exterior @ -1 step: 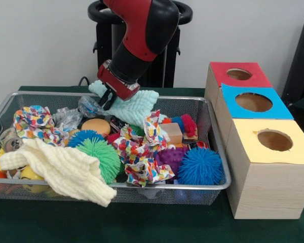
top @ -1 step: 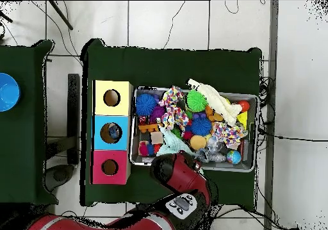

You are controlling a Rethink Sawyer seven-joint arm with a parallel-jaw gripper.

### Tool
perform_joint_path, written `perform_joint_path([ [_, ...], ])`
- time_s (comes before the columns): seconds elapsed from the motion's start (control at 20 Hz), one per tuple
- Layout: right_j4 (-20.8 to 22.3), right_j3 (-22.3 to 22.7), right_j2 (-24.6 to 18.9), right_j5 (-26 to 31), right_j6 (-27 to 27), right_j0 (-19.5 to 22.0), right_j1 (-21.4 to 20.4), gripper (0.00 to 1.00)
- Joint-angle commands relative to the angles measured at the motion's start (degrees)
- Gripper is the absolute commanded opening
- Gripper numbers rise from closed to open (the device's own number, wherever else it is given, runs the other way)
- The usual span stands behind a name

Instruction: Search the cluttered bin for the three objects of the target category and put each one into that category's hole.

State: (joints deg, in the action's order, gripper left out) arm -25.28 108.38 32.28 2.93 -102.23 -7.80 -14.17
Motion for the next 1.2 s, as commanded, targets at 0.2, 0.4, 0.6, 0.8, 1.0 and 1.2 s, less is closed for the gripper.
perform_joint_path([
  [0.2, -1.8, -7.5, -7.8, 0.8, -10.5, 3.1, 1.6, 0.0],
  [0.4, -1.4, -10.7, -7.1, 3.5, -8.7, 3.7, 1.5, 0.0],
  [0.6, 0.0, -14.8, -6.9, 5.9, -5.9, 5.0, 1.2, 0.0],
  [0.8, 1.8, -19.6, -6.7, 10.1, -2.8, 6.6, 0.8, 0.0],
  [1.0, 3.3, -23.1, -6.7, 12.8, -1.5, 7.8, 0.7, 0.0],
  [1.2, 4.6, -25.8, -5.9, 16.6, -1.5, 8.2, 0.3, 0.0],
])
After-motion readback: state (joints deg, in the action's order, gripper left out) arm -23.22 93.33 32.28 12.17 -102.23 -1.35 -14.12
